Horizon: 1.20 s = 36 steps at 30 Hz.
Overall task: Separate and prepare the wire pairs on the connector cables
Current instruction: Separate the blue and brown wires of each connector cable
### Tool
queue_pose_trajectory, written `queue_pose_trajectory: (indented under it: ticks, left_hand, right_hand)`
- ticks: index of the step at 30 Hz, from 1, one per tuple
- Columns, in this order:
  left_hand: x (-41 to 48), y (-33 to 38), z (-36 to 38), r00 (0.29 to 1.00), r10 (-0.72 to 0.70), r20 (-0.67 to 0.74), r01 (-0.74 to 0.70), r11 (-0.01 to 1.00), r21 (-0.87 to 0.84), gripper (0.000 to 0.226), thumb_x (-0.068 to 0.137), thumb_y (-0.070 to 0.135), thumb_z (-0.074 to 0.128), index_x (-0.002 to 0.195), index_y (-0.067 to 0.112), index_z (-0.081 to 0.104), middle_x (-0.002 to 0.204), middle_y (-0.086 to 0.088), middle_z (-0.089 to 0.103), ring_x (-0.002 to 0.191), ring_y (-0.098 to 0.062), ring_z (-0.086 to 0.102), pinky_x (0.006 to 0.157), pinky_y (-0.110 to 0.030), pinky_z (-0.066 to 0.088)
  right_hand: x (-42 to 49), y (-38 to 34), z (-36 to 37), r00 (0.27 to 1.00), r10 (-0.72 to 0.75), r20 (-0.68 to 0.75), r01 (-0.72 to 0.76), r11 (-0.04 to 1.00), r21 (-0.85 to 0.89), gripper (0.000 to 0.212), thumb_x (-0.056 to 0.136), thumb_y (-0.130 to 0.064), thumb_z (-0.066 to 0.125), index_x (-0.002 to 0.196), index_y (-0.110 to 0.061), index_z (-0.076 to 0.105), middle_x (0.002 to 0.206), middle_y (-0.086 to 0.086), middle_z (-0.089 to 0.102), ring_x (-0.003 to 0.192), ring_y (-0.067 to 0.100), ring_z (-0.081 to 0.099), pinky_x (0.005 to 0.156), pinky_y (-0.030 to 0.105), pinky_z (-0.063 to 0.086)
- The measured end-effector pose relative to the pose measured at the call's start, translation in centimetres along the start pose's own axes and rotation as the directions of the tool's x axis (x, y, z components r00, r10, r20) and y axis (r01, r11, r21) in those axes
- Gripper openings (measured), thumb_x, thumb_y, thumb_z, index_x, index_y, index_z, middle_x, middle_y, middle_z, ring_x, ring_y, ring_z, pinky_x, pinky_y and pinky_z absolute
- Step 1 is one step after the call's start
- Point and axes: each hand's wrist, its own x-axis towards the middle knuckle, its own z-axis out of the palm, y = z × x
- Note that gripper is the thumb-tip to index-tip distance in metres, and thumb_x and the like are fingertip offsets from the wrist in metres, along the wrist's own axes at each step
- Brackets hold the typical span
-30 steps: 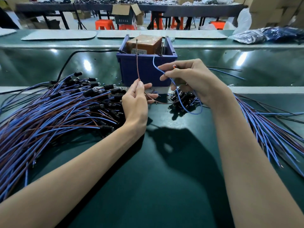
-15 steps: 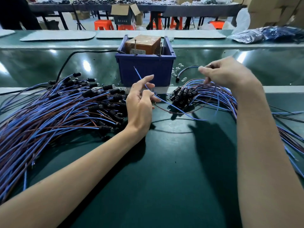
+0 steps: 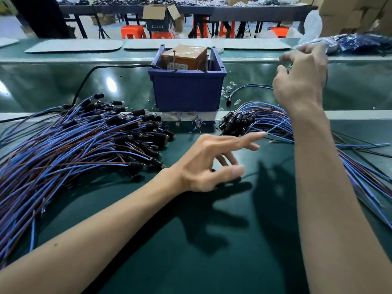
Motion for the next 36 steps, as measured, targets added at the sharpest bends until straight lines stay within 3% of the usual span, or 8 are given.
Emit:
queue_pose_trajectory:
  ticks: [3, 9, 13, 17, 22, 26, 30, 36]
  left_hand:
    - [-0.2, -0.3, 0.3, 0.985, 0.158, 0.064, -0.165, 0.976, 0.138, 0.064, 0.087, 0.031, 0.051, 0.146, 0.017, 0.031, 0.138, -0.011, 0.053, 0.091, -0.025, 0.070, 0.066, -0.030, 0.057]
    - [-0.3, -0.5, 0.4, 0.932, 0.305, -0.198, -0.261, 0.940, 0.221, 0.064, 0.087, 0.019, 0.043, 0.147, 0.014, 0.020, 0.132, -0.013, 0.057, 0.065, -0.005, 0.066, 0.056, -0.020, 0.052]
    - [0.0, -0.2, 0.4, 0.910, 0.065, -0.410, 0.023, 0.978, 0.206, 0.041, 0.090, 0.017, 0.040, 0.127, 0.004, 0.055, 0.085, 0.001, 0.068, 0.049, -0.005, 0.059, 0.052, -0.023, 0.049]
    - [0.3, 0.2, 0.6, 0.955, -0.042, -0.292, 0.151, 0.921, 0.359, 0.030, 0.091, 0.018, 0.044, 0.094, 0.004, 0.071, 0.066, 0.001, 0.067, 0.050, -0.005, 0.056, 0.056, -0.018, 0.043]
    - [0.4, 0.5, 0.5, 0.966, -0.094, -0.242, 0.189, 0.893, 0.409, 0.024, 0.088, 0.011, 0.049, 0.090, 0.003, 0.072, 0.061, -0.005, 0.066, 0.052, -0.022, 0.056, 0.058, -0.032, 0.047]
    - [0.5, 0.7, 0.5, 0.965, -0.127, -0.231, 0.211, 0.898, 0.387, 0.025, 0.088, 0.013, 0.049, 0.090, 0.003, 0.072, 0.062, -0.005, 0.068, 0.052, -0.020, 0.055, 0.059, -0.031, 0.048]
    - [0.6, 0.7, 0.5, 0.963, -0.122, -0.241, 0.213, 0.891, 0.401, 0.027, 0.088, 0.015, 0.048, 0.089, 0.004, 0.072, 0.061, -0.006, 0.067, 0.053, -0.024, 0.056, 0.060, -0.032, 0.047]
    - [0.7, 0.9, 0.5, 0.964, -0.140, -0.228, 0.224, 0.890, 0.397, 0.029, 0.089, 0.016, 0.044, 0.086, 0.004, 0.070, 0.060, -0.004, 0.067, 0.055, -0.026, 0.060, 0.063, -0.036, 0.050]
  right_hand:
    - [-0.1, 0.1, 0.0, 0.993, -0.056, -0.106, 0.052, 0.998, -0.042, 0.040, 0.095, -0.003, 0.042, 0.128, -0.012, 0.060, 0.143, 0.009, 0.038, 0.131, 0.025, 0.036, 0.099, 0.019, 0.024]
    - [-0.3, 0.4, -0.4, 0.986, -0.098, -0.132, 0.093, 0.995, -0.047, 0.051, 0.086, 0.009, 0.036, 0.126, -0.010, 0.062, 0.147, 0.009, 0.037, 0.133, 0.026, 0.035, 0.102, 0.026, 0.030]
    - [-0.3, 0.8, -0.2, 0.977, -0.150, 0.149, 0.145, 0.988, 0.048, 0.050, 0.087, 0.011, 0.036, 0.124, -0.008, 0.063, 0.144, 0.008, 0.046, 0.133, 0.023, 0.040, 0.111, 0.022, 0.026]
    - [-1.0, 0.8, 0.5, 0.811, -0.131, 0.570, 0.120, 0.991, 0.058, 0.040, 0.093, -0.009, 0.054, 0.133, -0.012, 0.056, 0.130, 0.008, 0.060, 0.121, 0.023, 0.053, 0.103, 0.022, 0.032]
    - [-1.4, 0.3, 1.9, 0.639, -0.106, 0.762, 0.092, 0.994, 0.061, 0.056, 0.089, -0.007, 0.056, 0.143, -0.009, 0.042, 0.143, 0.006, 0.050, 0.130, 0.022, 0.048, 0.111, 0.038, 0.035]
    - [-1.3, 0.6, 2.4, 0.711, -0.114, 0.694, 0.039, 0.992, 0.122, 0.048, 0.090, -0.009, 0.062, 0.134, 0.000, 0.047, 0.138, 0.015, 0.054, 0.119, 0.028, 0.058, 0.101, 0.044, 0.047]
    - [-1.7, 0.3, 2.0, 0.789, -0.078, 0.610, -0.063, 0.977, 0.205, 0.064, 0.072, -0.030, 0.084, 0.128, -0.016, 0.059, 0.111, 0.004, 0.069, 0.075, 0.009, 0.068, 0.072, 0.021, 0.054]
    - [-2.5, -1.4, 1.7, 0.804, -0.082, 0.590, 0.030, 0.995, 0.098, 0.060, 0.071, -0.059, 0.074, 0.112, -0.016, 0.071, 0.112, 0.002, 0.070, 0.104, 0.014, 0.062, 0.095, 0.028, 0.047]
